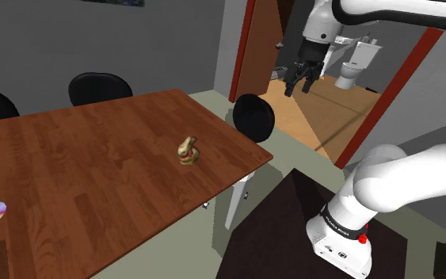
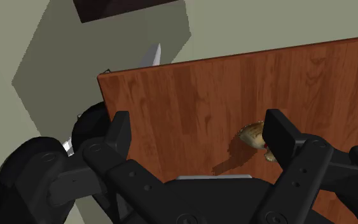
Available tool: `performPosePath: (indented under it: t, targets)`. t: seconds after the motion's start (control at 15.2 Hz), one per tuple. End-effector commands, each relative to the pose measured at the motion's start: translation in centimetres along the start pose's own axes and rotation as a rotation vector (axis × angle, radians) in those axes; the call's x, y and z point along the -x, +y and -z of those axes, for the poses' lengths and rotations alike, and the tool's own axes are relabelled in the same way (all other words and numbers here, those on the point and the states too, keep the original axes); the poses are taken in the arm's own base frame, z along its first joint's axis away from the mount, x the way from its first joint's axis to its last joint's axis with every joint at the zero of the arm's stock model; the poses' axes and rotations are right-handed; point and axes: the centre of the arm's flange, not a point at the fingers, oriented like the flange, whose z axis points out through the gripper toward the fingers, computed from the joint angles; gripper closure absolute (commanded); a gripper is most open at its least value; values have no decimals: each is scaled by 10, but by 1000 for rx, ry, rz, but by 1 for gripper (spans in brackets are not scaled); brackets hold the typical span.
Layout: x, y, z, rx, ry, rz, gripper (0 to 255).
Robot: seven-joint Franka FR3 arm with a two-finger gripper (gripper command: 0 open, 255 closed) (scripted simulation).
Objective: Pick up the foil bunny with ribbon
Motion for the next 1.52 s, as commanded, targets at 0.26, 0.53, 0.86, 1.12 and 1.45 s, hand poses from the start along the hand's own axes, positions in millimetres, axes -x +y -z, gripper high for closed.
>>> performPosePath:
  t: [0.26, 0.53, 0.86, 1.12, 1.45]
  targets:
    - [-34, -11, -36, -45, -3, 18, 0]
    - [-68, -25, -72, -91, -6, 36, 0]
    - [-111, -45, -116, -147, -9, 59, 0]
    - [-144, -63, -151, -192, -12, 77, 0]
    - [-185, -89, -192, -249, -16, 100, 0]
